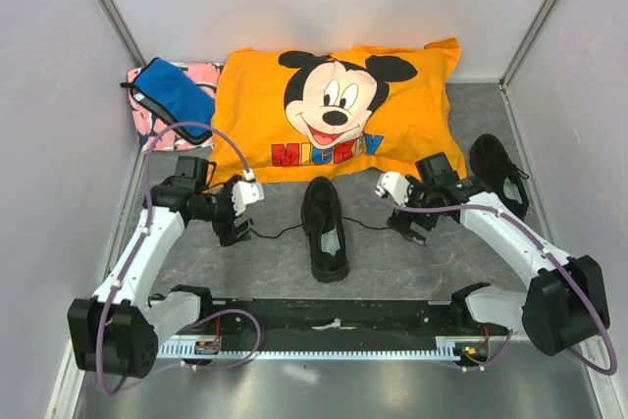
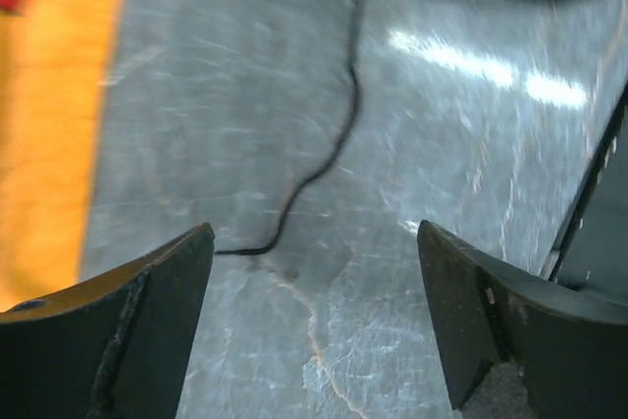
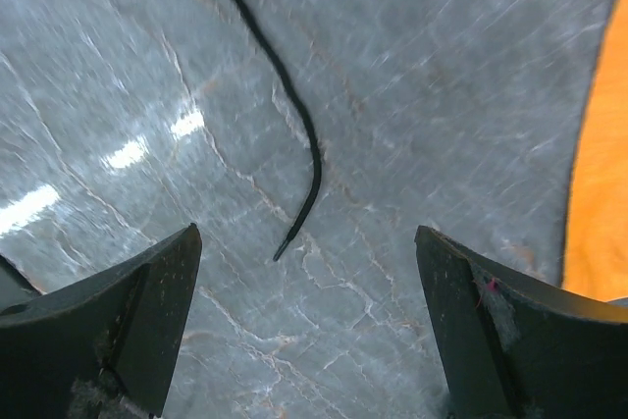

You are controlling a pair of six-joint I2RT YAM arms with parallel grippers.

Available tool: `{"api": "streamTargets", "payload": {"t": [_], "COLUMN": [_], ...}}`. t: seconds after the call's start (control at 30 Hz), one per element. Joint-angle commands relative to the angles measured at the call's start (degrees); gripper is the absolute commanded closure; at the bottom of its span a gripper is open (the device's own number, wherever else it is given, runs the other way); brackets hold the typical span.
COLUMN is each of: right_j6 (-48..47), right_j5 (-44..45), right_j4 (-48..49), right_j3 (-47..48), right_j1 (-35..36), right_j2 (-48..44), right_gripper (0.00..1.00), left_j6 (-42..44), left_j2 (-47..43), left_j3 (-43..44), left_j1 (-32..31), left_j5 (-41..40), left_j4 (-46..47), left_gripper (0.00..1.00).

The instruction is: Tie the shoes

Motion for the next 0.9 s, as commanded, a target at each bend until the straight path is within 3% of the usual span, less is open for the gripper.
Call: {"api": "streamTargets", "payload": {"t": [0.0,0.37,0.5,0.6,0.7,0.8,0.87], "right_j6": [-4.01,-1.64,-1.11,-1.02,0.20,1.26,1.70], "right_j5": [3.03,3.12,4.43,5.14,6.19,7.52,7.87], "right_j4": [3.09,9.25,11.09,11.97,14.60,16.19,15.93], "right_j3": [-3.22,-8.59,-9.29,-9.82,-10.88,-11.14,-11.05], "right_j1": [-0.03,-0.03,-0.03,-0.03,-0.03,0.05,-0.03], "right_j2": [-0.22,4.52,7.16,9.01,9.81,10.77,10.42], "right_gripper": [0.02,0.02,0.02,0.02,0.11,0.40,0.68], "left_j6": [16.40,24.39,24.75,24.92,25.45,25.98,26.33], "left_j2": [2.87,12.45,16.32,18.08,18.17,18.43,18.26], "left_j3": [-3.68,-8.53,-8.18,-8.35,-9.75,-11.07,-12.04], "left_j1": [-1.05,-3.25,-3.25,-3.25,-3.25,-3.25,-3.25], "left_j5": [1.74,-3.44,-5.55,-7.22,-7.58,-8.27,-8.80], "left_j4": [1.22,12.48,15.12,16.09,17.49,17.49,17.49], "left_gripper": [0.13,0.26,0.39,0.44,0.47,0.56,0.60]}}
